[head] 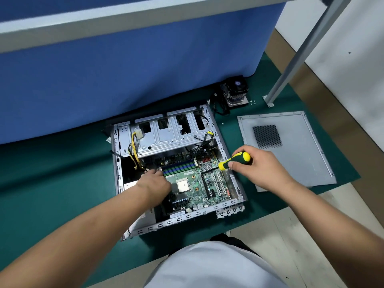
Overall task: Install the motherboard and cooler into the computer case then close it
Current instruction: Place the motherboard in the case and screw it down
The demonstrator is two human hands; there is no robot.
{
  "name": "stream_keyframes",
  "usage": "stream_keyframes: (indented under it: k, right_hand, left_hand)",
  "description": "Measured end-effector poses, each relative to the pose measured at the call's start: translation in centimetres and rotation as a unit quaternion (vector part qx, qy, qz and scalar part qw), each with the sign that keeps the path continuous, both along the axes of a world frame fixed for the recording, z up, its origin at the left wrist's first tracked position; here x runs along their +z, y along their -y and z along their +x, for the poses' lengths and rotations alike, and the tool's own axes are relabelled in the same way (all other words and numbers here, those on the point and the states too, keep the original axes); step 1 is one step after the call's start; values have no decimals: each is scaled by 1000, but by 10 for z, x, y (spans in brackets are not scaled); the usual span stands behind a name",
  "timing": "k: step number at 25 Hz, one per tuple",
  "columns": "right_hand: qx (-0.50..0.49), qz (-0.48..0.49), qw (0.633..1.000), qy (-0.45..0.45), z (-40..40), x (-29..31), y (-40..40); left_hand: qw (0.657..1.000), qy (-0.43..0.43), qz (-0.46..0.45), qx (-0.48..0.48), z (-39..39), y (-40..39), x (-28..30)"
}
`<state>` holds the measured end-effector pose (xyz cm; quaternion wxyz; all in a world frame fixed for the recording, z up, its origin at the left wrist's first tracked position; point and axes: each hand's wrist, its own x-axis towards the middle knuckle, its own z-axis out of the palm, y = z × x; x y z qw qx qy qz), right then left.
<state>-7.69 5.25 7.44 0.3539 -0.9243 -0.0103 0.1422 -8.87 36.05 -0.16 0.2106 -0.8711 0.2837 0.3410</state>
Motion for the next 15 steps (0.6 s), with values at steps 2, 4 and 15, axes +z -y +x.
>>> stream_keyframes:
  k: [2,4,15]
  right_hand:
    - [-30,30,999,2,2,-7,-3]
    - [-49,47,998,0,3,-14,-9]
    - [49,-108,992,-45,21,-42,-29]
  left_hand:
    - [999,-17,-32,2,-4,-6,11]
    - [999,-32,-43,-10,-8,-8,22]
    - [992,-106,-52,39,-35,-3,48]
